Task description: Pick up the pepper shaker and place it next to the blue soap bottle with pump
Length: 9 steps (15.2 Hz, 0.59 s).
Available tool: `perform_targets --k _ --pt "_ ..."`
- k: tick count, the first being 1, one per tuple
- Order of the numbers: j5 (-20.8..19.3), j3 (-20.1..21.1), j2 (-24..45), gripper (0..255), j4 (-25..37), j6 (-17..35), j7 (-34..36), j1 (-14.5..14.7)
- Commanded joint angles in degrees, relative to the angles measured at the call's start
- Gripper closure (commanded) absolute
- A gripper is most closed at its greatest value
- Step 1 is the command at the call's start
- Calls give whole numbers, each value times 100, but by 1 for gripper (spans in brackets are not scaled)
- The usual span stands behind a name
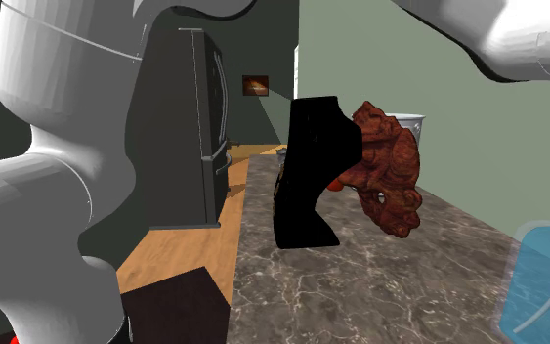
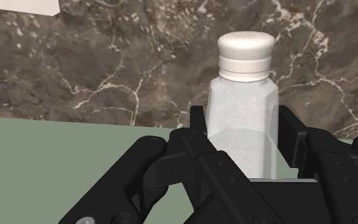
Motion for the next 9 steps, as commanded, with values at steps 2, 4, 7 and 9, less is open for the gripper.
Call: perform_targets --k 2,4,7,9 --pt "2 -2 64 255 -152 219 -16 -5" --pt "2 -3 112 255 -236 351 -21 -4" --pt "1 -5 192 255 -350 545 -29 -3" --pt "0 -6 251 255 -419 672 -34 -2"
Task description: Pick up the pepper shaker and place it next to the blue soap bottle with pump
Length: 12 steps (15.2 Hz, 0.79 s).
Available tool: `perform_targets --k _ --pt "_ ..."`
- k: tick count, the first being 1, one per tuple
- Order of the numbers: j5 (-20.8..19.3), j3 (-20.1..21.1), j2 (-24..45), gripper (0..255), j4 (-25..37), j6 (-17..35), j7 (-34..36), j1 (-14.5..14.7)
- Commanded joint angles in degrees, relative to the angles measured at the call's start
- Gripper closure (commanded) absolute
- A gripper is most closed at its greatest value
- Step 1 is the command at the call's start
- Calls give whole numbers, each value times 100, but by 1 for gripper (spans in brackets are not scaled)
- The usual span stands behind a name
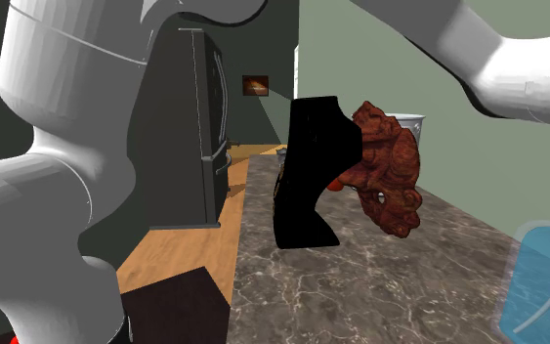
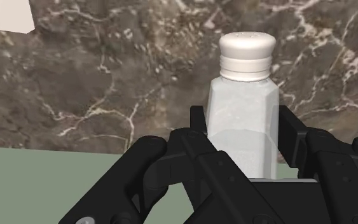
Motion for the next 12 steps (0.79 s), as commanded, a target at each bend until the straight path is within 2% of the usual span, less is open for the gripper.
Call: perform_targets --k 1,6,12 --pt "-4 -1 79 255 -41 123 4 8" --pt "-7 -4 232 255 -172 406 -7 11" --pt "-7 -4 233 255 -170 406 -7 11"
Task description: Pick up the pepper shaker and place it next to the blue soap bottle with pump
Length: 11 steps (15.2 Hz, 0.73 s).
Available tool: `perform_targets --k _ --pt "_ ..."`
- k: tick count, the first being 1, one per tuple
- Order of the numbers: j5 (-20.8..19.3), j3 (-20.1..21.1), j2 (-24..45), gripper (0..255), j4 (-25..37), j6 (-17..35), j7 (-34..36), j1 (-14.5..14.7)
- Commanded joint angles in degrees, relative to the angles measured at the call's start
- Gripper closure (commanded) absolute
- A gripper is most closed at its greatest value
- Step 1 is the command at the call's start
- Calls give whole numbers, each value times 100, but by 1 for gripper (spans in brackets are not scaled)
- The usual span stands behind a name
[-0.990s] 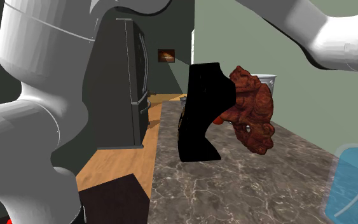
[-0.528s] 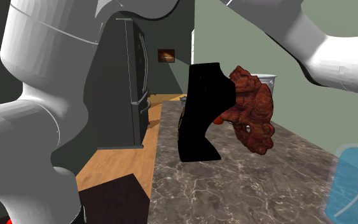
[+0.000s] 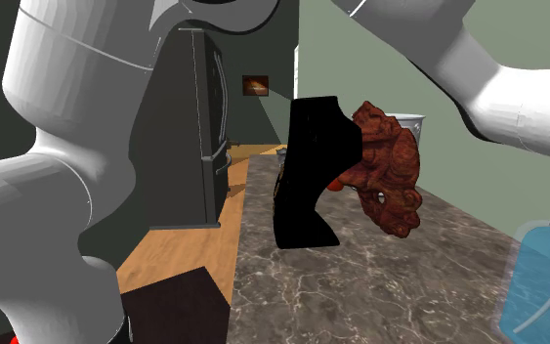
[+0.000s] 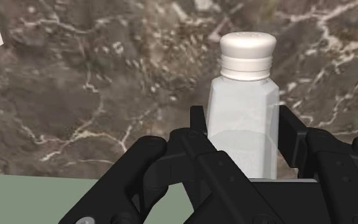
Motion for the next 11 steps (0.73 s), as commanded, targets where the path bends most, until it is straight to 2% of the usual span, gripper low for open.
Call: perform_targets --k 1,2,7,11 --pt "0 0 0 255 0 1 0 0" --pt "0 0 0 0 0 1 0 0" --pt "0 0 0 0 0 1 0 0" --pt "24 7 -444 0 57 -501 -14 -36"
